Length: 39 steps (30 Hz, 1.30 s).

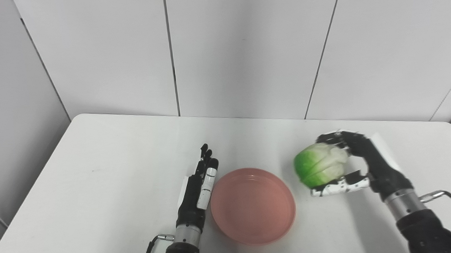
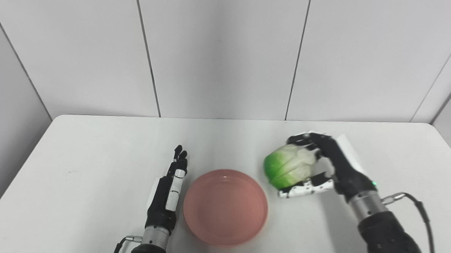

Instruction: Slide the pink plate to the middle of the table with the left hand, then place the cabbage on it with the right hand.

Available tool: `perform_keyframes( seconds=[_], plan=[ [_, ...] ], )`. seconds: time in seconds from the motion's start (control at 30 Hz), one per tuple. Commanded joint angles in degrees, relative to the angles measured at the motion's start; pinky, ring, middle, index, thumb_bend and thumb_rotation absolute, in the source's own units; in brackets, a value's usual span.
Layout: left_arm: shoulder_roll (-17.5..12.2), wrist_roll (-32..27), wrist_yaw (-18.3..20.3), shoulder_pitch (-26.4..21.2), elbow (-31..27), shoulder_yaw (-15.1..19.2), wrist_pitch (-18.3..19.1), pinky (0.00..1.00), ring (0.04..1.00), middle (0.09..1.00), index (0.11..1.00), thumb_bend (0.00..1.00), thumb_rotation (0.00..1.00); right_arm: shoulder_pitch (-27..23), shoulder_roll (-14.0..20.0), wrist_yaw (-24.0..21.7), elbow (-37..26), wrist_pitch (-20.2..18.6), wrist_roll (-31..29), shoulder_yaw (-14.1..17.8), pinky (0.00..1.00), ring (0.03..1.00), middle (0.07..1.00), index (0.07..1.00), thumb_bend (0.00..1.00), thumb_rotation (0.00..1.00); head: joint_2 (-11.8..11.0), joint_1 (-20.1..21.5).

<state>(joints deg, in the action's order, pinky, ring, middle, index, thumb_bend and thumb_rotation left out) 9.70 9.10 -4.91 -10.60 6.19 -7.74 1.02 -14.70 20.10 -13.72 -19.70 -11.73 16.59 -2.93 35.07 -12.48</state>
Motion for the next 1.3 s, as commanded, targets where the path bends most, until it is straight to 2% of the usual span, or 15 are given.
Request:
perform_keyframes(
  seconds=[0.0,0.17,0.33,0.4,0.57,0.77,0.93,1.27],
  plan=[
    [0.7,0.3,-0.9,-1.7,-0.8,-0.1,-3.2,1.0,1.0,1.0,1.0,0.73,1.0,-2.4,-0.6,-0.5,-2.4,0.9,0.5,-1.4,0.32,0.401,0.437,0.522,0.52,0.0,0.0,0.2],
    [0.8,-1.1,-0.9,-1.4,-0.8,0.6,-4.5,1.0,1.0,1.0,1.0,0.71,1.0,-4.6,-4.4,-1.5,-3.2,-0.7,4.8,-7.2,0.31,0.392,0.444,0.517,0.52,0.0,-0.2,1.0],
    [0.7,-2.8,-0.3,-1.1,-1.7,1.4,-3.7,1.0,1.0,1.0,1.0,0.69,1.0,-5.6,-6.4,-2.0,-3.2,-1.2,9.4,-11.1,0.29,0.367,0.422,0.52,0.52,0.0,0.0,2.1],
    [0.5,-3.8,0.3,-0.9,-2.1,1.7,-3.4,1.0,1.0,1.0,1.0,0.68,1.0,-5.6,-7.3,-2.2,-1.8,-1.2,10.5,-12.3,0.31,0.377,0.422,0.526,0.52,0.0,0.0,3.1],
    [-0.1,-6.3,1.4,-0.2,-3.3,2.3,-2.4,1.0,1.0,1.0,1.0,0.66,1.0,-5.3,-7.8,-1.2,3.8,1.8,13.5,-15.0,0.32,0.403,0.438,0.526,0.52,0.0,0.2,4.6],
    [-0.6,-6.3,1.8,0.7,-4.3,2.2,-2.0,1.0,1.0,1.0,1.0,0.66,1.0,-6.2,-7.8,1.7,9.7,6.3,17.9,-17.7,0.32,0.4,0.435,0.522,0.52,0.0,0.4,5.6],
    [-0.6,-7.4,2.7,1.4,-6.8,2.2,1.3,1.0,1.0,1.0,1.0,0.66,1.0,-6.8,-8.1,4.1,13.4,8.9,21.8,-19.4,0.31,0.376,0.426,0.524,0.52,0.0,0.8,6.1],
    [-0.7,-8.9,4.5,2.4,-9.2,1.7,4.7,1.0,1.0,1.0,1.0,0.68,1.0,-6.5,-7.9,7.7,16.8,10.6,23.8,-19.2,0.31,0.383,0.43,0.524,0.52,0.0,1.1,6.8]
  ],
)
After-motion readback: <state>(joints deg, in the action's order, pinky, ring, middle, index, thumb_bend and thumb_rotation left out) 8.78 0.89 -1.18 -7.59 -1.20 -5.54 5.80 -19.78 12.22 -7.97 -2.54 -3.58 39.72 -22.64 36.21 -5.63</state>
